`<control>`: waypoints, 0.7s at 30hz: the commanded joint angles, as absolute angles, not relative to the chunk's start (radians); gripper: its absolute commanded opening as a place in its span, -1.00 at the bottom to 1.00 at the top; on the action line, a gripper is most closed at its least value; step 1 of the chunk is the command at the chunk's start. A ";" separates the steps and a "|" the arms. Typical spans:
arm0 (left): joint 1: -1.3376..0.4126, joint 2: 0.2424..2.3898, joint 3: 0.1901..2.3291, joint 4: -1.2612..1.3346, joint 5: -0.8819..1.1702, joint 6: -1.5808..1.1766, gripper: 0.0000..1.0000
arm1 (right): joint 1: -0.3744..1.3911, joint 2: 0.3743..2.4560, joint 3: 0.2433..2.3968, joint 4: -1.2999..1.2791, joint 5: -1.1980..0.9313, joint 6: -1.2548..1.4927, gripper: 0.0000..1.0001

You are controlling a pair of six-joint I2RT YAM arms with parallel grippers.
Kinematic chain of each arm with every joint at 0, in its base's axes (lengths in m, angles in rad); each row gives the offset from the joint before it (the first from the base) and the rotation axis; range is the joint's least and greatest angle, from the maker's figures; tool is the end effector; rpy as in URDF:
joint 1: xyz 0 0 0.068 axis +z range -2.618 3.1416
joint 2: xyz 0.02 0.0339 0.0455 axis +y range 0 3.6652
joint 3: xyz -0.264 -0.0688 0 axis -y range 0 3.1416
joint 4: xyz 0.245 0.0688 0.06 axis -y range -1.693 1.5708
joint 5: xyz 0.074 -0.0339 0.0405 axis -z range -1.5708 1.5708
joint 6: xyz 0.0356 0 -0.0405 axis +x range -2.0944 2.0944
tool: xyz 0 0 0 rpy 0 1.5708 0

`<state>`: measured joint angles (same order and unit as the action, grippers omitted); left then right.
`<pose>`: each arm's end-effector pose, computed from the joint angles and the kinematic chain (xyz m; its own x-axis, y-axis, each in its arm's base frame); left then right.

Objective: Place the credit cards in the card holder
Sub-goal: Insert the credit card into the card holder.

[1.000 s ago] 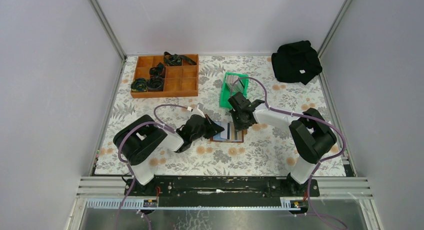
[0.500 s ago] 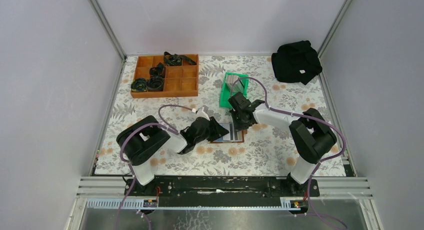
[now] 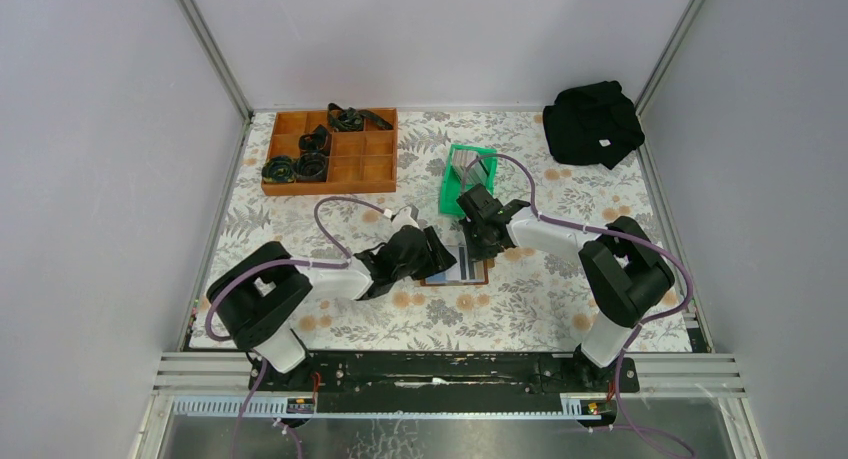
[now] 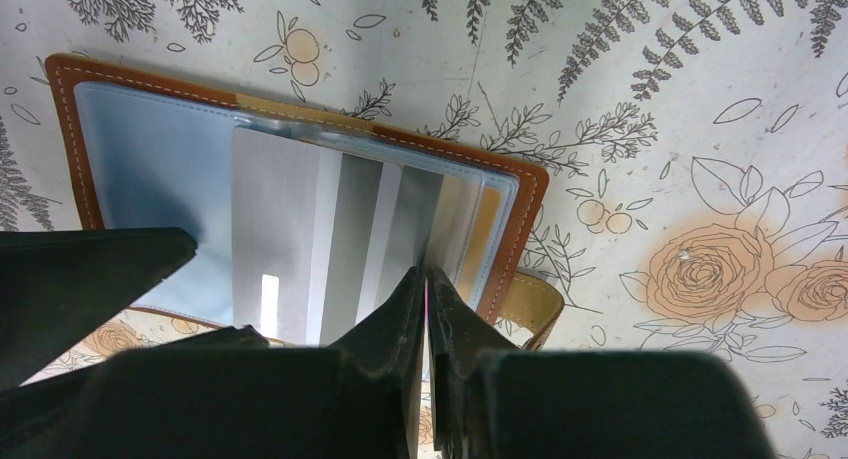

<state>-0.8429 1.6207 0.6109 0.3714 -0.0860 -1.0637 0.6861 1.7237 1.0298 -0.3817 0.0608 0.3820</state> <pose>0.2034 -0.2236 0.1364 -0.8026 -0.4084 -0.4347 -0.0076 0.7358 -0.6771 0.2636 0.2131 0.1675 -0.8591 -0.2225 -0.4609 -0.3123 0.9414 0.1275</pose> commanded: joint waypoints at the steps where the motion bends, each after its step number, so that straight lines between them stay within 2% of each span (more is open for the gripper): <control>1: -0.844 1.583 0.653 0.163 -0.192 -1.007 0.23 | 0.683 1.750 0.988 -0.384 0.052 0.399 -0.80; 3: -0.844 1.576 0.657 0.152 -0.204 -0.999 0.18 | 0.684 1.749 0.988 -0.382 0.051 0.400 -0.80; 4: -0.844 1.577 0.663 0.144 -0.210 -0.995 0.09 | 0.684 1.748 0.989 -0.383 0.053 0.401 -0.80; 9: -0.844 1.599 0.711 0.085 -0.232 -0.967 -0.61 | 0.684 1.751 0.993 -0.382 0.052 0.401 -0.80; 14: -0.844 1.625 0.752 0.056 -0.235 -0.939 -0.74 | 0.684 1.751 0.990 -0.380 0.051 0.399 -0.80; 19: -0.848 1.661 0.805 0.014 -0.235 -0.905 -0.98 | 0.684 1.750 0.985 -0.380 0.052 0.397 -0.80; 21: -0.856 1.680 0.831 -0.014 -0.238 -0.883 -1.00 | 0.684 1.748 0.983 -0.379 0.052 0.397 -0.80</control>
